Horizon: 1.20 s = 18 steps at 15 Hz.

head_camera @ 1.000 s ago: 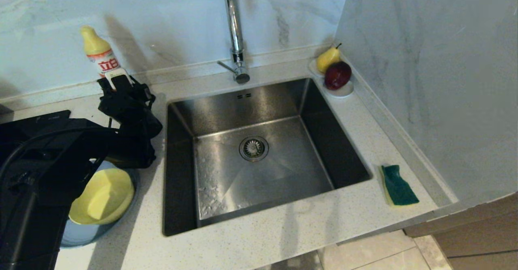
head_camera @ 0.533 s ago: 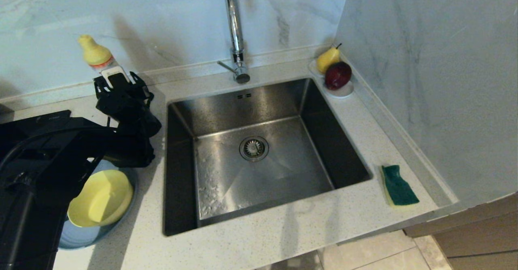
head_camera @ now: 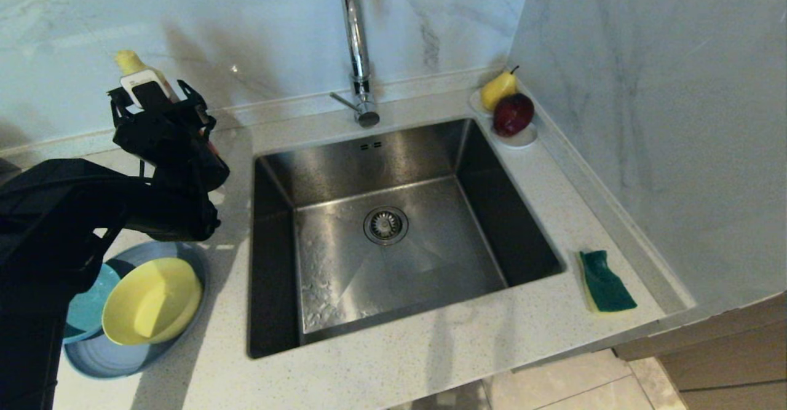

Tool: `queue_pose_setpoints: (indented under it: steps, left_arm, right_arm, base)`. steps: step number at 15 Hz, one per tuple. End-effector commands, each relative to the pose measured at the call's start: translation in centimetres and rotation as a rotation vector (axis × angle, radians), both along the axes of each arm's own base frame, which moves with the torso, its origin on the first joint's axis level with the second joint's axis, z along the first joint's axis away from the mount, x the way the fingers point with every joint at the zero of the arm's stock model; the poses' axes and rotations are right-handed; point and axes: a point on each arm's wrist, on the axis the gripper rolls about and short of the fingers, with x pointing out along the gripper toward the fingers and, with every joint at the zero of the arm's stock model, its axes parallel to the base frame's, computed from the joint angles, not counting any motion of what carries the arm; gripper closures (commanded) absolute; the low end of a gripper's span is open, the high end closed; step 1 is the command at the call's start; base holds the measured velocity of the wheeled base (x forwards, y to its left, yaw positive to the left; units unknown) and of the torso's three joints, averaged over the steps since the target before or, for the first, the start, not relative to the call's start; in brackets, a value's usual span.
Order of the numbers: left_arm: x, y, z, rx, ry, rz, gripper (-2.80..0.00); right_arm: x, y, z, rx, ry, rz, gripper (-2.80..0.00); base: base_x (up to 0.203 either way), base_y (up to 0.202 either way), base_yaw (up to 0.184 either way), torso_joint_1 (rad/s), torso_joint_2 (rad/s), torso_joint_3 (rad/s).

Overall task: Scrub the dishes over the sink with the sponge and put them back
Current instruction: Place the dish soap on the table, then turn on the faucet

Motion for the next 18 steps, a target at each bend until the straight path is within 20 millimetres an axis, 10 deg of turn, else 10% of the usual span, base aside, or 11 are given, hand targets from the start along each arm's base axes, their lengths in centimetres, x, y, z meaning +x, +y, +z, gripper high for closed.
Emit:
queue_pose_setpoints:
  steps: [1,8,9,13,18]
  left_arm:
    - [-2.9,-0.3,4.2,-0.003,-0.083,-0.003,-2.8]
    - [-12.2,-1.3,15.3,-0.019,-0.297,-0.033,-2.8]
    - [-13.7,-1.4,16.6,-0.025,-0.29,-0.036,0.0]
    - [-19.7,-1.5,20.7,0.006,-0.099,-0.079,0.0]
    - [-30.3,-1.6,20.4,0.116,0.252,-0.385,0.0]
  right_arm:
    - [0.0,0.0,0.0,0.0,-0.001,0.001,0.0]
    - [0.0,0.0,0.0,0.0,-0.001,0.001,0.0]
    - [0.0,0.0,0.0,0.0,-0.001,0.001,0.0]
    - [0.0,0.0,0.0,0.0,-0.001,0.001,0.0]
    - [0.0,0.0,0.0,0.0,-0.001,0.001,0.0]
  base:
    - [0.0,0.0,0.0,0.0,0.0,0.0]
    - [0.0,0.0,0.0,0.0,0.0,0.0]
    - [0.0,0.0,0.0,0.0,0.0,0.0]
    - [0.0,0.0,0.0,0.0,0.0,0.0]
    - [0.0,0.0,0.0,0.0,0.0,0.0]
